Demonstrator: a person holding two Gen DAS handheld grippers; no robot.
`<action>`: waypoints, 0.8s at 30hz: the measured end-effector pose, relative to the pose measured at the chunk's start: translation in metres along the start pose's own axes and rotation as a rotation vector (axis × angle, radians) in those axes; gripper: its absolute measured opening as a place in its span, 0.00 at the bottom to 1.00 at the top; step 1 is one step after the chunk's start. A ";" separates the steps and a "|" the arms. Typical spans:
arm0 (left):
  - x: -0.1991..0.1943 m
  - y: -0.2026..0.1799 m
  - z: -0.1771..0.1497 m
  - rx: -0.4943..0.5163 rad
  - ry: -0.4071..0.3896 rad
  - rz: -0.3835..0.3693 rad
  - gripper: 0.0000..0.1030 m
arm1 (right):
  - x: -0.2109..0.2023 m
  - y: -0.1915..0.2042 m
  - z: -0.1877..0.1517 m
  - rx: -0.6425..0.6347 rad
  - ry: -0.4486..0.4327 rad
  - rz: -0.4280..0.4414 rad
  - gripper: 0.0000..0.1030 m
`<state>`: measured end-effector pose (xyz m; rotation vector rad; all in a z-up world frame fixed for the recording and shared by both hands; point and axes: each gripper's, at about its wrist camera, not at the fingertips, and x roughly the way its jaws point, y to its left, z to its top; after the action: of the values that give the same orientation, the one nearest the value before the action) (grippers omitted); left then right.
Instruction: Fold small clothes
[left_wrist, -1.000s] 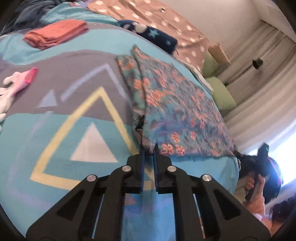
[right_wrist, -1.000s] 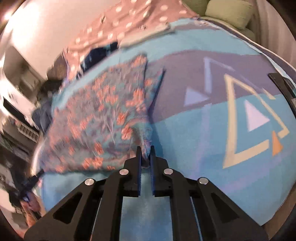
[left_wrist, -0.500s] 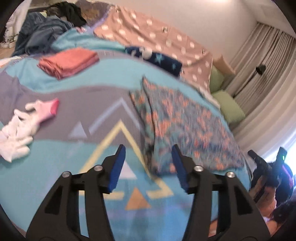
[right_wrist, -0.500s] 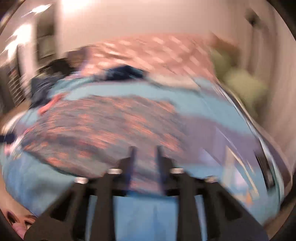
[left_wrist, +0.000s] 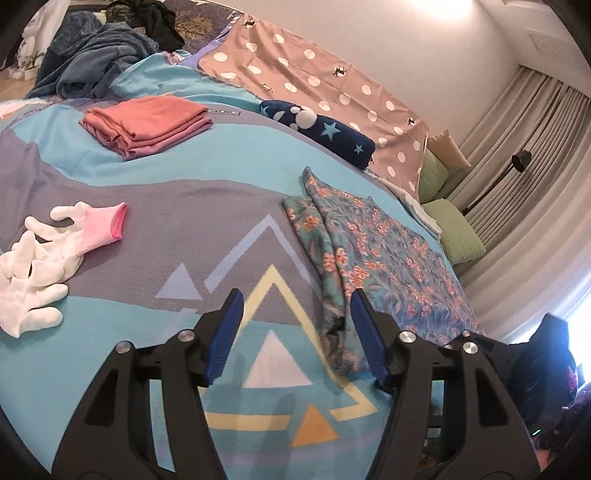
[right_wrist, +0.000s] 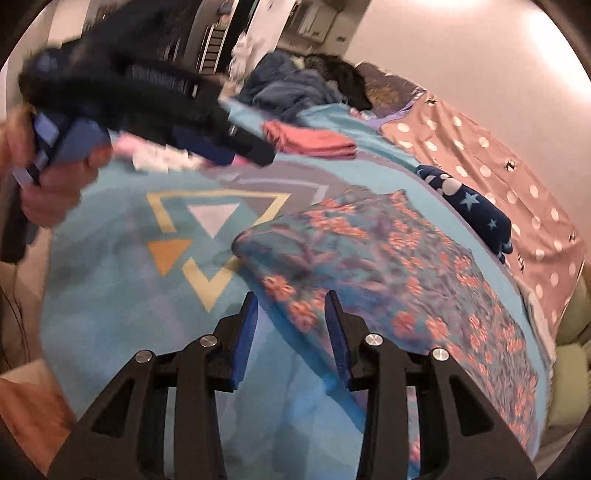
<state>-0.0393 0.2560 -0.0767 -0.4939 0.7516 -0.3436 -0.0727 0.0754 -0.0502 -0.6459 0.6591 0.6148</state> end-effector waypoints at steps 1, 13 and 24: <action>0.001 0.005 0.001 -0.010 -0.001 -0.006 0.61 | 0.005 0.003 0.002 -0.019 0.005 -0.026 0.41; 0.085 0.007 0.050 0.003 0.170 -0.328 0.70 | 0.038 0.016 0.027 -0.113 0.003 -0.242 0.49; 0.172 -0.017 0.093 0.007 0.281 -0.351 0.70 | 0.047 -0.016 0.030 0.102 0.043 -0.142 0.38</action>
<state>0.1429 0.1902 -0.1065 -0.5783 0.9359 -0.7545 -0.0210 0.1003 -0.0596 -0.6066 0.6738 0.4336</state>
